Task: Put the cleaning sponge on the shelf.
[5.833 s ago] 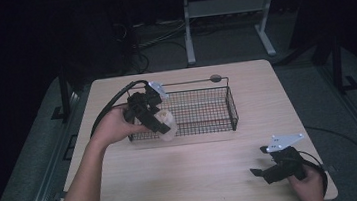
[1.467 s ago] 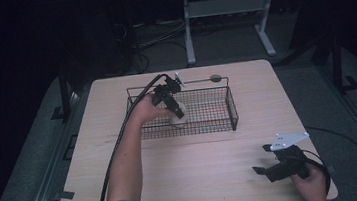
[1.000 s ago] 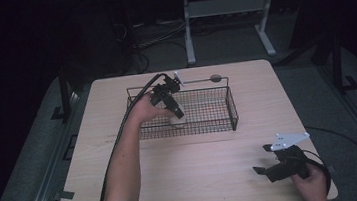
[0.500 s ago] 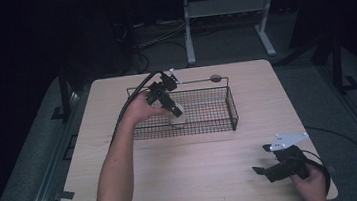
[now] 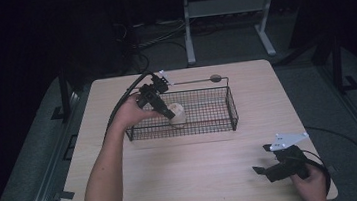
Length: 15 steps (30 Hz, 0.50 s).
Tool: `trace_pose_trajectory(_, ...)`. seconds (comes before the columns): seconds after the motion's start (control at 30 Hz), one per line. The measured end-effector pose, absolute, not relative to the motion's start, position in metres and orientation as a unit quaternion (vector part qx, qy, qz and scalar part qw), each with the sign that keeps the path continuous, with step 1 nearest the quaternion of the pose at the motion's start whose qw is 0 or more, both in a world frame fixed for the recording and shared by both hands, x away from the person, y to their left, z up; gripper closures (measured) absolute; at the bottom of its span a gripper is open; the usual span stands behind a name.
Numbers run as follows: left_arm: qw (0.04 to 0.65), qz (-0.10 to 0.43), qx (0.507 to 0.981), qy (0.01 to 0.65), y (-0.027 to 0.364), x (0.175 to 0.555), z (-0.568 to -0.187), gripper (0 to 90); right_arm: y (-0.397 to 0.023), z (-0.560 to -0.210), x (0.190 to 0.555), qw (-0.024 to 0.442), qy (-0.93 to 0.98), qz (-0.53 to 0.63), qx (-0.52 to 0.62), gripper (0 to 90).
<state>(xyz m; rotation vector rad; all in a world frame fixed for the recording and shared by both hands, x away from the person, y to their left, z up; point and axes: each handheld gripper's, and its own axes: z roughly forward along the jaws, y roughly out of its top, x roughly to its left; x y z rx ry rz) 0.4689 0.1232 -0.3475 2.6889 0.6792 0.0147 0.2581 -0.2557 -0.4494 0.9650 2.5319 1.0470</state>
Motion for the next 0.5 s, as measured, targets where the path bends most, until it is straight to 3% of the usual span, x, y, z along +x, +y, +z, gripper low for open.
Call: trace_pose_trajectory(0.5, 0.199, 0.015, 0.949, 0.242, 0.145, 0.446, -0.343, 21.3, -0.258, -0.45, 0.259, 0.12, 0.863, 0.357, 0.337, 14.2)
